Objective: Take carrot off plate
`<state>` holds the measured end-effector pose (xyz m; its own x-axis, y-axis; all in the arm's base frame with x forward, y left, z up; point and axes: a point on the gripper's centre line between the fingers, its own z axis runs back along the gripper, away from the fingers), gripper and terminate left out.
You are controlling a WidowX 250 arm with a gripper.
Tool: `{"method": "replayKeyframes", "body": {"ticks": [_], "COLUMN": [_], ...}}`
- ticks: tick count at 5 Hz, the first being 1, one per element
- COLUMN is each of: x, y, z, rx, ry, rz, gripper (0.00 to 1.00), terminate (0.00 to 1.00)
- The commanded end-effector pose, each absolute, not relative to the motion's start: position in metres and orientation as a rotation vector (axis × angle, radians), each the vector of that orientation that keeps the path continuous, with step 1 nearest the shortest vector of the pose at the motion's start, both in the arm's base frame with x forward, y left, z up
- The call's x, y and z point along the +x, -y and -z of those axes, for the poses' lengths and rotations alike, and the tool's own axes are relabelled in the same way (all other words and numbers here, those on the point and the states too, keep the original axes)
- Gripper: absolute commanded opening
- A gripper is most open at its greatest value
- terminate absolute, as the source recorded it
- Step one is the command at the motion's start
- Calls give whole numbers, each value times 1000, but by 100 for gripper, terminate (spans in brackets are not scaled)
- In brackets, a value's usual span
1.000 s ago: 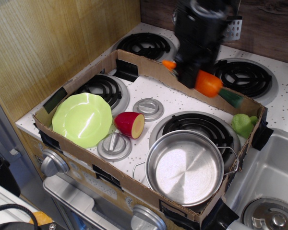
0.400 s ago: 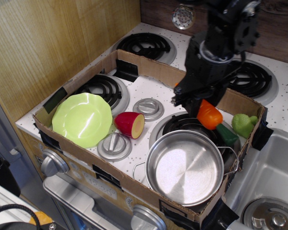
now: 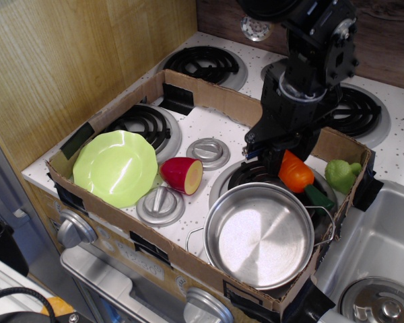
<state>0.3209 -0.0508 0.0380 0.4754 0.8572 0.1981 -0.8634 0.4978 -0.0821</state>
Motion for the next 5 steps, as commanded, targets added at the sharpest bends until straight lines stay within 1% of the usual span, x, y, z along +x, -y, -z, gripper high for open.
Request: {"method": "replayKeyframes", "body": {"ticks": [1, 2, 4, 5], "x": [335, 333, 330, 327], "y": [55, 55, 57, 60], "z": [-42, -53, -81, -99], "rx": [-16, 10, 52, 70], "ry": [282, 288, 310, 321], "rz": [-1057, -1043, -1058, -1094], "gripper": [0, 100, 100, 100], "terminate": [0, 0, 0, 100]}}
